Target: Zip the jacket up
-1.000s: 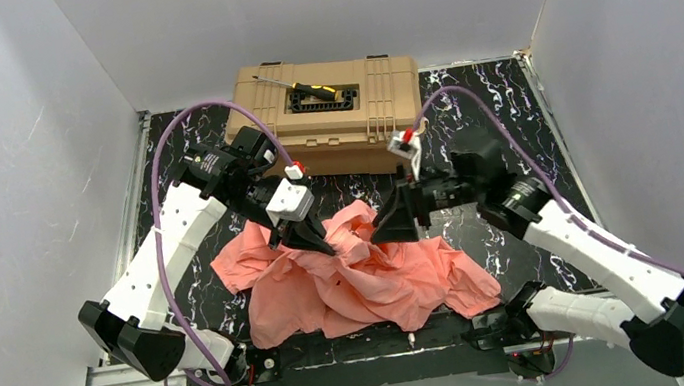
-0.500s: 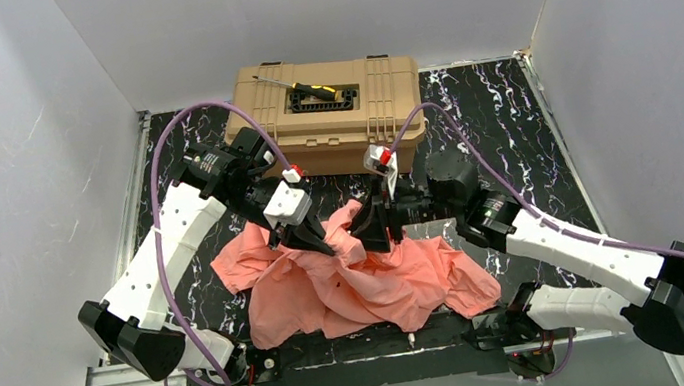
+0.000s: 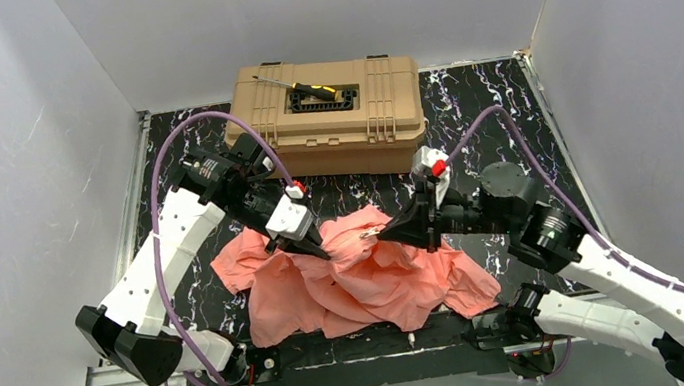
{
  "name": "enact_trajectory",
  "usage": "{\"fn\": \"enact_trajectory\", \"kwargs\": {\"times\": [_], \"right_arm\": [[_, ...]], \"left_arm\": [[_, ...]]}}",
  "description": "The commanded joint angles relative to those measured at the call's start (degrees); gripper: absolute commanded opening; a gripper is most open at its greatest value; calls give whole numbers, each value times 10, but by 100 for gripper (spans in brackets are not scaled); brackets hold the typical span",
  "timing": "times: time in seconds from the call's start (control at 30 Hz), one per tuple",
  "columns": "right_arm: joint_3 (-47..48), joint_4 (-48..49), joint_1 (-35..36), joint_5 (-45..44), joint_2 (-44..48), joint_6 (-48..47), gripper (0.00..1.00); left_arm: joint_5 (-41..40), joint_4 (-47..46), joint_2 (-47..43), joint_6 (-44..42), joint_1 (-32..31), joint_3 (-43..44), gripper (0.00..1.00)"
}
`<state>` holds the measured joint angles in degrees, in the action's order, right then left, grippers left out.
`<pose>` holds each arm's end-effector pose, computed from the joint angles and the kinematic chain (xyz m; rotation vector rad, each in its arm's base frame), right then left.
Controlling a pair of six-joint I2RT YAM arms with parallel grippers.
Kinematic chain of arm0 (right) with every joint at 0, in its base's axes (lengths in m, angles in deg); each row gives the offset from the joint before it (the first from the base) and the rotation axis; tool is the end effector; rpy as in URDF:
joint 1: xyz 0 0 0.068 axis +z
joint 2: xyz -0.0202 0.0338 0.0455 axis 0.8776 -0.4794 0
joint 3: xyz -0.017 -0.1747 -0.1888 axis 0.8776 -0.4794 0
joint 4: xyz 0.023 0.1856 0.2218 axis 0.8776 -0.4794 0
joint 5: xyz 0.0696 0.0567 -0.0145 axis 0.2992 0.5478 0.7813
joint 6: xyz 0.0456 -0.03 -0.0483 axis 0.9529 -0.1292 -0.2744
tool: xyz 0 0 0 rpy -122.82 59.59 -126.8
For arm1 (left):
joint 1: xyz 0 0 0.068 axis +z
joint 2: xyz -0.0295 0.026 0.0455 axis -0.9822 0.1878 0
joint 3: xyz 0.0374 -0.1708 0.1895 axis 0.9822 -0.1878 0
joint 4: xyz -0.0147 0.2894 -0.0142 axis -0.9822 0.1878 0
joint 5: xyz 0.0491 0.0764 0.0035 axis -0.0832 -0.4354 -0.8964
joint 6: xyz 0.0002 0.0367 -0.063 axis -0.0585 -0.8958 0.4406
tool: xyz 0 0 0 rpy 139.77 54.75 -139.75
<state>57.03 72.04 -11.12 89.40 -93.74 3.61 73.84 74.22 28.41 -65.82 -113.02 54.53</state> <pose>0.1351 0.2031 0.3534 -0.8998 1.5179 1.1865 0.1796 -0.1880 0.3742 1.9560 0.8808 -1.1436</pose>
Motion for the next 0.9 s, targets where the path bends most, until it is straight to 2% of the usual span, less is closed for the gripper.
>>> {"fn": "enact_trajectory", "kwargs": {"times": [0.0, 0.23, 0.47, 0.53, 0.67, 0.8, 0.87], "right_arm": [[16, -70, -4, -35, 24, -15, 1], [20, -100, -4, 10, 24, -8, 1], [64, -150, -4, 49, -29, -30, 1], [85, -200, -4, 20, -33, -52, 1], [105, -273, -5, -111, -13, -71, 1], [89, -279, -5, -188, 8, -53, 1], [81, -271, -5, -188, 18, -46, 1]], "left_arm": [[-31, 20, -22, -37, 3, -13, 0], [-61, -16, -39, -41, 3, -33, 0], [-85, -33, -57, -47, 3, -50, 0], [-103, -33, -66, -53, 3, -55, 0], [-135, -36, -91, -76, 3, -80, 0], [-149, -39, -106, -89, 3, -101, 0], [-154, -41, -109, -89, 3, -103, 0]]}}
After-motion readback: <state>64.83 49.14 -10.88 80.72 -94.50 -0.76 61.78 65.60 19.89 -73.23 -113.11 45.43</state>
